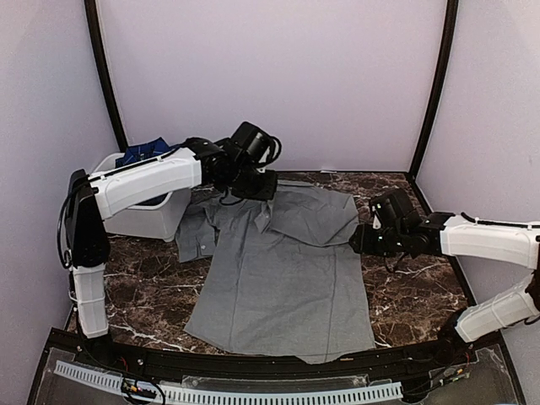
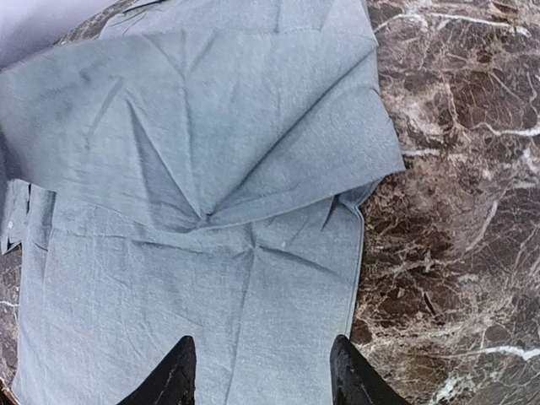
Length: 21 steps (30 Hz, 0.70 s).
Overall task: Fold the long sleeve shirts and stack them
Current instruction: Pick up the sleeve from the center of the board.
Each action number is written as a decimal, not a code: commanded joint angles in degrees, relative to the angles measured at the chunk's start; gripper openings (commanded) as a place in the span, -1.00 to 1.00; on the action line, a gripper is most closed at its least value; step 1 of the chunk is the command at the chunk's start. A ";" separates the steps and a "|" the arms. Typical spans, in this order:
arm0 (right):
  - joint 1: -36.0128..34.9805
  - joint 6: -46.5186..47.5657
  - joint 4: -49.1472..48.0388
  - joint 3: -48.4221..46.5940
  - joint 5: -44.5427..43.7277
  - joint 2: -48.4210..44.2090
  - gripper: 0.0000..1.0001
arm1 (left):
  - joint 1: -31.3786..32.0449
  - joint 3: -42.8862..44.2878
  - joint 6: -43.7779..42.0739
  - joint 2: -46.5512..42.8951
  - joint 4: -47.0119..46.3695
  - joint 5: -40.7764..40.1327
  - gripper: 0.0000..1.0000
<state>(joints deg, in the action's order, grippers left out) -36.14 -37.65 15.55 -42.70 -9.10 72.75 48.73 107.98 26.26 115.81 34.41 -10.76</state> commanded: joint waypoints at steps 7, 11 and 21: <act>0.64 -4.32 -1.66 3.57 0.37 3.10 0.02 | -11.31 0.42 -1.32 -9.49 -0.43 3.12 -1.00; 0.79 -4.66 -4.21 3.61 0.51 7.75 0.00 | -13.05 -2.59 -0.74 -11.29 -1.66 4.84 -1.00; 1.72 -4.38 -6.86 0.34 0.23 17.55 -0.23 | -15.77 -5.62 -0.59 -13.11 -3.06 6.55 -1.00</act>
<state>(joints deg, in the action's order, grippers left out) -35.09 -41.78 11.00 -40.25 -8.82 87.94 34.17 103.13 25.74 106.76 32.80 -5.34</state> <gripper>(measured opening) 0.423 0.004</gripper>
